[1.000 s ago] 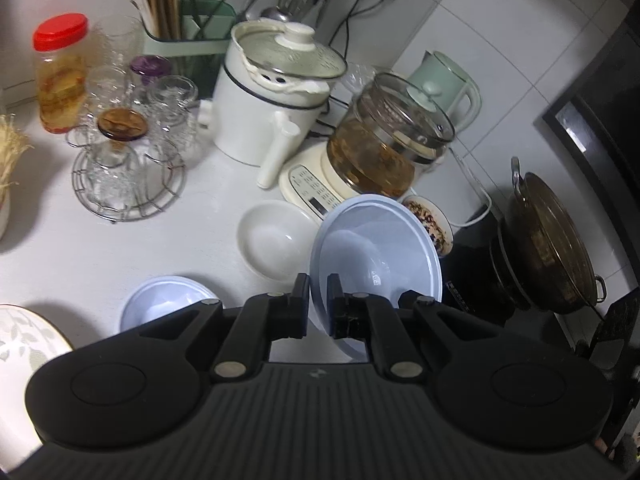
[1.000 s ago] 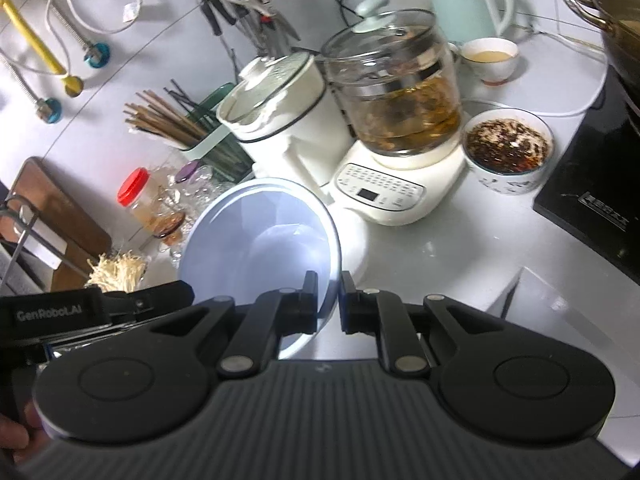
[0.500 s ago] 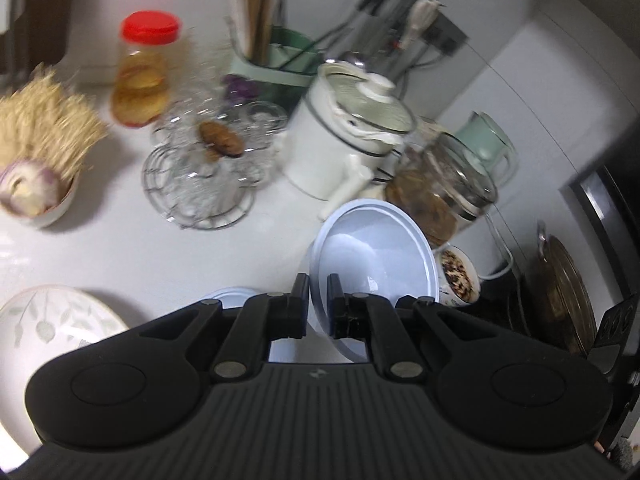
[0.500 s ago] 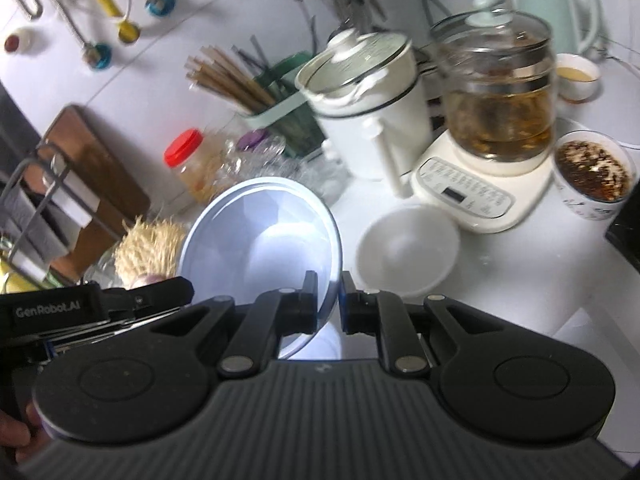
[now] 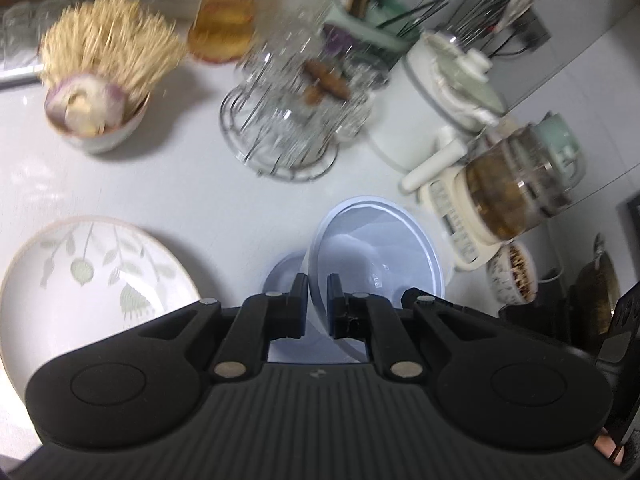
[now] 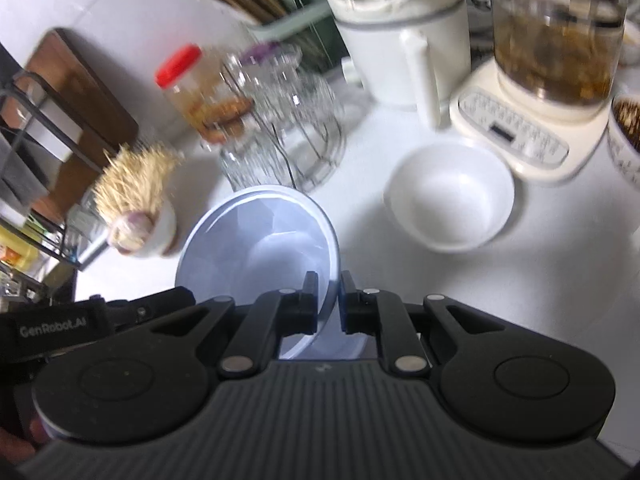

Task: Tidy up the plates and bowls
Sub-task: 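Lift the second blue bowl with both grippers and carry it over the first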

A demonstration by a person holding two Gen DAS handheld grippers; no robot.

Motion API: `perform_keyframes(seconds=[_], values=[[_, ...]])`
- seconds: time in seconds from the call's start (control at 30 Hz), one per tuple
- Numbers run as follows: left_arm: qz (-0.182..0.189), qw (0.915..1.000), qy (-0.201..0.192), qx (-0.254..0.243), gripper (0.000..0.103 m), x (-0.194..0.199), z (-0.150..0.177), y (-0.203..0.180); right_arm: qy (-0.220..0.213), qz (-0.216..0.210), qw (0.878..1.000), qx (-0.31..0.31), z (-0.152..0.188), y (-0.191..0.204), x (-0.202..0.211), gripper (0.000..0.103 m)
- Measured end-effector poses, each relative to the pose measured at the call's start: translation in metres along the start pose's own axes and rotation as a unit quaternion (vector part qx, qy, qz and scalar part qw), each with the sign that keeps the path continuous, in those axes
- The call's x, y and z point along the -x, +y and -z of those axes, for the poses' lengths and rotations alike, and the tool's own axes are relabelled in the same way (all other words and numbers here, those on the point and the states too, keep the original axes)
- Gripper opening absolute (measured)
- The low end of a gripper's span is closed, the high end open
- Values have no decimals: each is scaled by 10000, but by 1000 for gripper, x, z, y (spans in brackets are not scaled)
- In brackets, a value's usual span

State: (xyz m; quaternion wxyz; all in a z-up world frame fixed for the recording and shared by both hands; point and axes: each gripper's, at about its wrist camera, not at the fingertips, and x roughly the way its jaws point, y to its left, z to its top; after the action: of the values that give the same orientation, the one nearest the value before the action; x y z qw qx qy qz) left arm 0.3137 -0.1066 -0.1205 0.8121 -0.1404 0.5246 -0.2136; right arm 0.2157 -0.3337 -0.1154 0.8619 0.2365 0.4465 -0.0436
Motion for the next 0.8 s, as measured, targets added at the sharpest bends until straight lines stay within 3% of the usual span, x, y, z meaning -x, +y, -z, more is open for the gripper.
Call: perform_keyframes(seconds=[0.27, 0.73, 0.77, 0.8], values=[[-257, 9993, 286, 13, 10, -26, 10, 8, 452, 176, 9988, -67, 13, -10, -29, 13], [-376, 9985, 385, 30, 11, -24, 12, 8, 557, 288, 9980, -31, 11, -10, -36, 16], [-362, 9986, 378, 73, 11, -22, 12, 8, 552, 325, 9979, -18, 10, -10, -35, 28], [-339, 9988, 358, 76, 12, -20, 11, 8, 523, 337, 9981, -34, 10, -10, -33, 50]])
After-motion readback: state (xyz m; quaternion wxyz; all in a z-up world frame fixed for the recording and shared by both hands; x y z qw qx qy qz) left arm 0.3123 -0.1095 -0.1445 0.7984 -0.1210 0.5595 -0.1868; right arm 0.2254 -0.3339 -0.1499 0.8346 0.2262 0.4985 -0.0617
